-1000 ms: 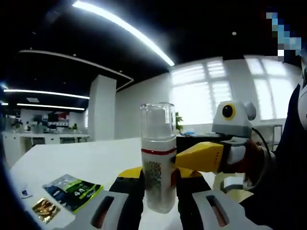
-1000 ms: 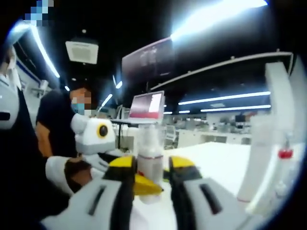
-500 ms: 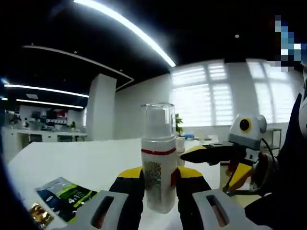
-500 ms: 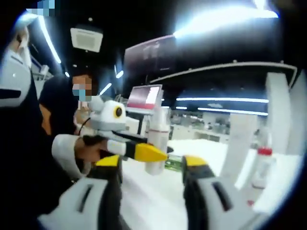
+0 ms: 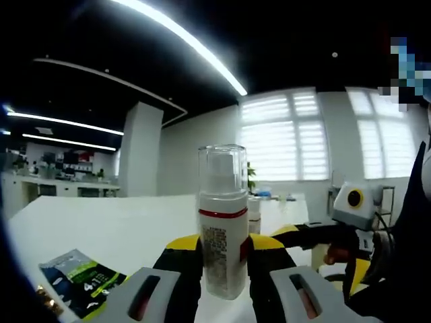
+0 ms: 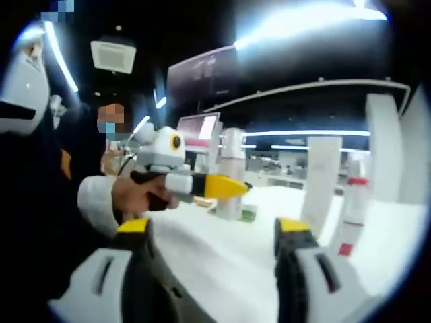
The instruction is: Arrange the skincare products in the storage area until every visible bottle or jar stands upright without overlapping.
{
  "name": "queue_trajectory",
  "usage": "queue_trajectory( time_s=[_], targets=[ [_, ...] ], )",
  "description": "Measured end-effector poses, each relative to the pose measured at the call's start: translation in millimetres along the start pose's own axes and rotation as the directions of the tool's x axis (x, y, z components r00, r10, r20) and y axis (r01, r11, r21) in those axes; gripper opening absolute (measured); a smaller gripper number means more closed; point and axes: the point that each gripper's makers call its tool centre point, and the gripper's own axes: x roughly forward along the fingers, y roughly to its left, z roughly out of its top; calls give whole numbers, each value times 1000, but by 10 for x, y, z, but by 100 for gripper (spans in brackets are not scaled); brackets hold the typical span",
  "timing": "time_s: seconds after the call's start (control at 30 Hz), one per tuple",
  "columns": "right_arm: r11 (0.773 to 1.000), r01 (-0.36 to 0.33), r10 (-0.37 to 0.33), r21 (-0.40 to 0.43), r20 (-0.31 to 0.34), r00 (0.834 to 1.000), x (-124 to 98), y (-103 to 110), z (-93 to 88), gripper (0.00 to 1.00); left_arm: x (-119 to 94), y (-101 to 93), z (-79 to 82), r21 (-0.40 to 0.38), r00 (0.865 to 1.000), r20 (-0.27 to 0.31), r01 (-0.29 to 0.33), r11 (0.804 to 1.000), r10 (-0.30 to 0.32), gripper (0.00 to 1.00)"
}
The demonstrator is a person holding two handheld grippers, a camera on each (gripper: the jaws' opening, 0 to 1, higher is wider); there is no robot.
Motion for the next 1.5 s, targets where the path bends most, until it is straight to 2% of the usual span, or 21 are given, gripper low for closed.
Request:
queue_trajectory(
  time_s=[0.17,0.27,0.33,0.8,0.93,1.23,1.43,1.5],
  targets=[
    [998,55,-55,29,15,998,-69,-101,-22,78,108,-2,-59,5,1000,-13,-22,1000,22,25],
    [996,83,-84,45,24,996,-118,-141,-36,77,186,34,-117,20,998,-33,-58,998,59,25],
    [995,93,-95,44,24,995,-146,-148,-45,78,234,20,-126,3,998,-29,-53,999,53,25],
    [983,167,-167,72,-3,986,-315,-230,-133,100,506,-23,-243,-29,997,-62,-55,998,53,25],
    [983,172,-173,70,2,985,-338,-218,-132,100,575,-46,-287,-46,996,-75,-52,998,49,25],
    [982,184,-183,45,-14,983,-391,-238,-174,100,716,-142,-292,-53,999,-41,-29,998,27,25],
    [981,189,-189,42,-15,982,-434,-261,-189,100,796,-181,-376,-33,998,-60,-29,999,27,25],
    [980,193,-193,41,-16,981,-449,-279,-193,100,816,-185,-376,0,997,-62,-36,999,35,25]
  ],
)
